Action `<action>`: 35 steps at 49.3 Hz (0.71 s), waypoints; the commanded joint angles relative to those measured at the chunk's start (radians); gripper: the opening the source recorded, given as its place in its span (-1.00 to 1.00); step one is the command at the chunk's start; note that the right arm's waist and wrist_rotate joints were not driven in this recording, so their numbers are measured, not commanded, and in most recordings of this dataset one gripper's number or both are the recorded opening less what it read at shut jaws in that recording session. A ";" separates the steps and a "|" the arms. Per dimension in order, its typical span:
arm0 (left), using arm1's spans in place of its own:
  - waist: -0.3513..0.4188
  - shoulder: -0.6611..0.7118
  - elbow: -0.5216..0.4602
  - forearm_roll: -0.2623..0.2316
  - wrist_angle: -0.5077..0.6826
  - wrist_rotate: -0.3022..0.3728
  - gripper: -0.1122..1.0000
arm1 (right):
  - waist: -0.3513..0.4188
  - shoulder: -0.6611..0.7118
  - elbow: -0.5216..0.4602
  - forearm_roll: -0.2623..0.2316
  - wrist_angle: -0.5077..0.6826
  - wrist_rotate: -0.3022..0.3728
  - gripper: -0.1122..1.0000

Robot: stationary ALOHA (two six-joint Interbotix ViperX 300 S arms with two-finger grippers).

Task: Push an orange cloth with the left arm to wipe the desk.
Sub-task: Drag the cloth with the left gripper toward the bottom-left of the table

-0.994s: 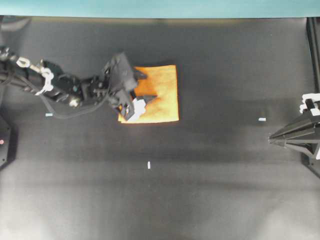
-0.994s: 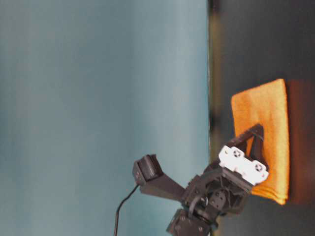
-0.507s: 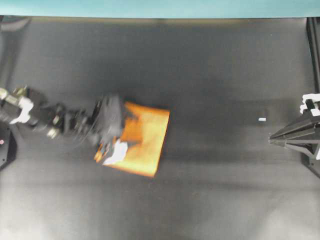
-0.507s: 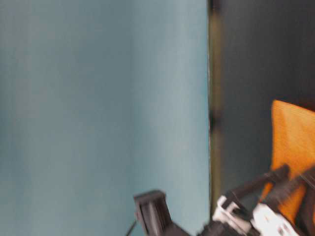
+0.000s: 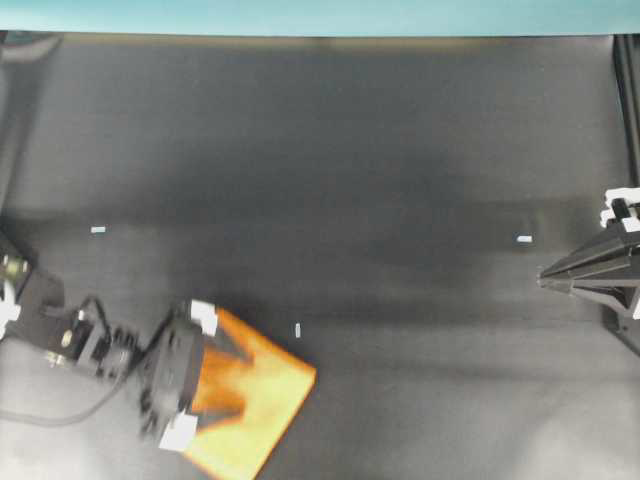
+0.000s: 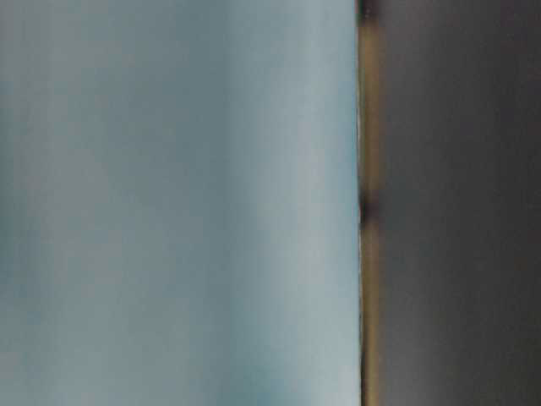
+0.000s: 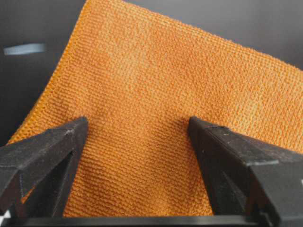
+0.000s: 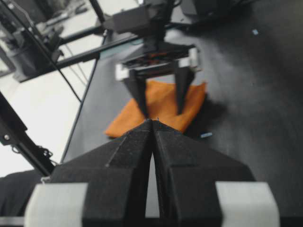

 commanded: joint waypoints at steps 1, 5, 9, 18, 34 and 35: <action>-0.063 -0.005 -0.021 0.003 -0.005 -0.017 0.72 | 0.000 0.005 -0.005 0.002 -0.006 0.000 -0.81; -0.103 -0.005 -0.035 0.005 0.000 -0.025 0.72 | 0.000 0.003 -0.005 0.002 -0.006 0.000 -0.81; -0.130 -0.005 -0.046 0.003 0.003 -0.025 0.72 | 0.000 0.005 -0.003 0.002 -0.006 0.000 -0.81; -0.135 -0.006 -0.052 0.005 0.009 -0.018 0.72 | 0.000 0.005 -0.003 0.002 -0.006 0.002 -0.81; -0.081 -0.104 -0.048 0.005 0.009 0.000 0.72 | 0.000 0.003 -0.005 0.002 -0.006 0.002 -0.81; -0.078 -0.121 -0.046 0.005 0.009 0.005 0.72 | 0.000 0.003 -0.003 0.002 -0.006 0.000 -0.81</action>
